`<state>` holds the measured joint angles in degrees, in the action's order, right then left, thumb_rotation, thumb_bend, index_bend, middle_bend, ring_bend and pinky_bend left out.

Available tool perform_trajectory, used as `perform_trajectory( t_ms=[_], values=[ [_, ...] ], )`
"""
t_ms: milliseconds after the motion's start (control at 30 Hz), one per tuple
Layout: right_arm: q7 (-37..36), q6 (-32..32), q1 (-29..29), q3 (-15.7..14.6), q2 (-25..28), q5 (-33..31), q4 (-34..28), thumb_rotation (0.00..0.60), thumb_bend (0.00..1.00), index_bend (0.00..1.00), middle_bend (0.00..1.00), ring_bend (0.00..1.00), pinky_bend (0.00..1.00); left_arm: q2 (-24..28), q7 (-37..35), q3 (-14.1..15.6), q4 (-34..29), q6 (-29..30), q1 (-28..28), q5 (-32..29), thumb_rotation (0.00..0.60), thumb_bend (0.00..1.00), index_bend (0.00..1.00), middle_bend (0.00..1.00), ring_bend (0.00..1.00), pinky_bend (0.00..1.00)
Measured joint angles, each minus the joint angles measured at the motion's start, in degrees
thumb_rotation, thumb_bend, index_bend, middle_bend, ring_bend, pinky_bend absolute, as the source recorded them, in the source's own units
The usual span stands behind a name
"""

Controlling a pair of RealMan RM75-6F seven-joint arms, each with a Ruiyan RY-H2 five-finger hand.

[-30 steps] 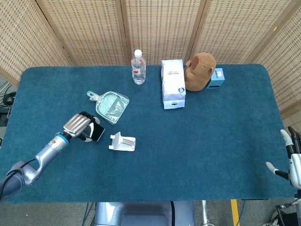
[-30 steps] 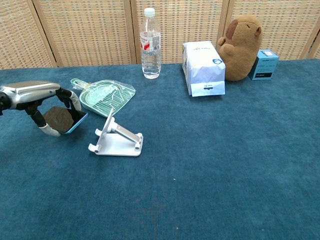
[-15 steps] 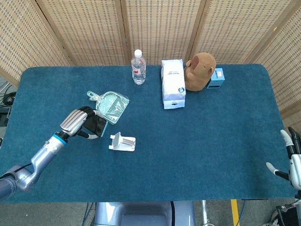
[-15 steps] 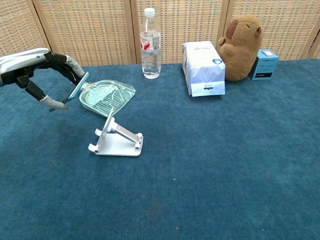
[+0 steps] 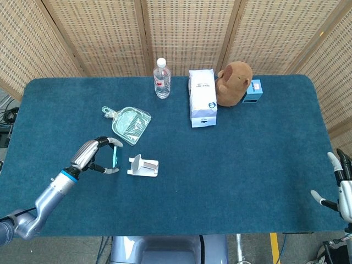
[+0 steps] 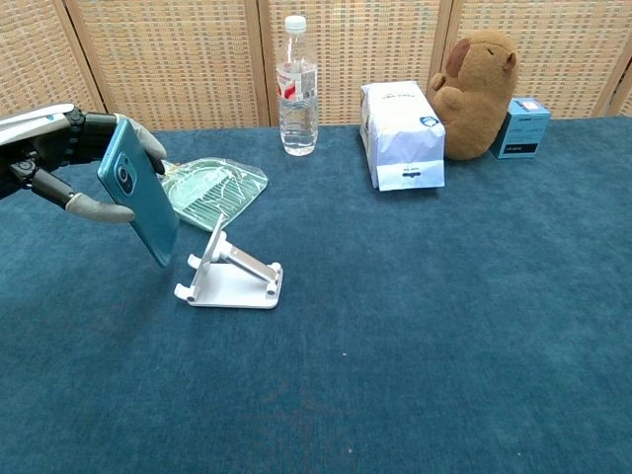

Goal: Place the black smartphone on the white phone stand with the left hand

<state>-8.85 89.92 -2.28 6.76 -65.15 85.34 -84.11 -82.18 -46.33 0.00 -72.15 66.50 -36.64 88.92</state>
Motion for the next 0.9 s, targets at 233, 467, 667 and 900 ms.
perform_trajectory(
  t_ms=[233, 467, 667, 900],
  values=[
    [-0.4, -0.3, -0.1, 0.0, 0.1, -0.2, 0.1, 0.6, 0.09, 0.0, 0.0, 0.0, 0.0, -3.1, -8.7, -0.3, 0.0, -0.6, 0.8, -1.1, 0.6, 0.0, 0.36, 0.43, 0.38, 0.22],
    [-0.7, -0.2, 0.0, 0.1, 0.2, -0.3, 0.2, 0.6, 0.09, 0.0, 0.0, 0.0, 0.0, -4.9, -10.5, -0.9, 0.0, -2.2, 0.9, -1.4, 0.6, 0.0, 0.36, 0.43, 0.38, 0.22],
    [-1.1, -0.1, 0.0, 0.1, 0.2, -0.2, 0.3, 0.6, 0.09, 0.0, 0.0, 0.0, 0.0, -5.3, -8.9, -1.4, 0.2, -3.9, 0.8, -2.7, 0.6, 0.0, 0.36, 0.43, 0.38, 0.22],
    [-1.1, 0.0, 0.1, 0.1, 0.3, -0.1, 0.3, 0.6, 0.09, 0.0, 0.0, 0.0, 0.0, -5.5, -7.4, -2.0, 0.1, -5.6, 0.7, -3.7, 0.6, 0.0, 0.35, 0.38, 0.37, 0.22]
  ],
)
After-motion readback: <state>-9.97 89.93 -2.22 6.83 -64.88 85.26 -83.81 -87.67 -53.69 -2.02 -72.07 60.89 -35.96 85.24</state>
